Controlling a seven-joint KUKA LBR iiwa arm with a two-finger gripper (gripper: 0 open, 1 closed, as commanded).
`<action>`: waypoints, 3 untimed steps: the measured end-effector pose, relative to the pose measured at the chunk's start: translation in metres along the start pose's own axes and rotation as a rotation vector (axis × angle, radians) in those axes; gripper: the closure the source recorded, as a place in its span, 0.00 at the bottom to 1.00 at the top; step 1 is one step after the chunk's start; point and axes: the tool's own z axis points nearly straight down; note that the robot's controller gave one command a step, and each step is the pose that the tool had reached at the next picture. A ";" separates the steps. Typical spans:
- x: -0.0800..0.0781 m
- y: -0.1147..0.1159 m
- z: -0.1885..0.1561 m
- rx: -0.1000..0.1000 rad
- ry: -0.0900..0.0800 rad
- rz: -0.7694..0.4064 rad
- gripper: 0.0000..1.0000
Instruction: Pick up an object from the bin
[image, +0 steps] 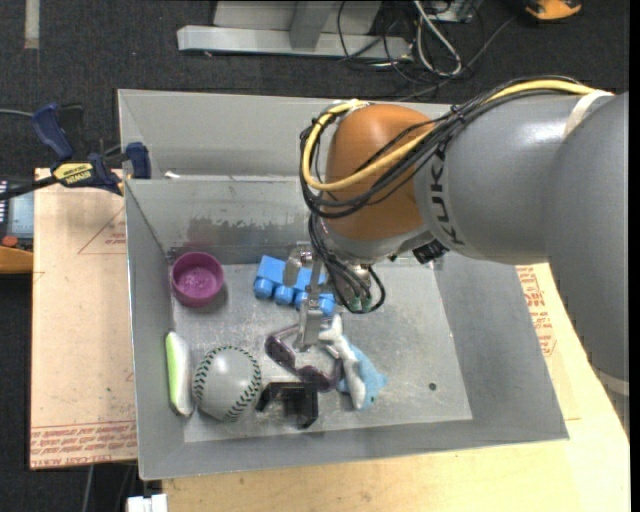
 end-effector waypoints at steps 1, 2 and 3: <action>0.000 0.000 0.000 0.000 0.000 0.000 1.00; 0.000 0.000 0.000 0.000 0.000 0.000 1.00; -0.027 -0.022 0.016 -0.001 -0.003 0.219 0.00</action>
Offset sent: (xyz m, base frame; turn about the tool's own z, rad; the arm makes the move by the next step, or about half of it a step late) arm 0.0000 0.0000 0.0000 0.0000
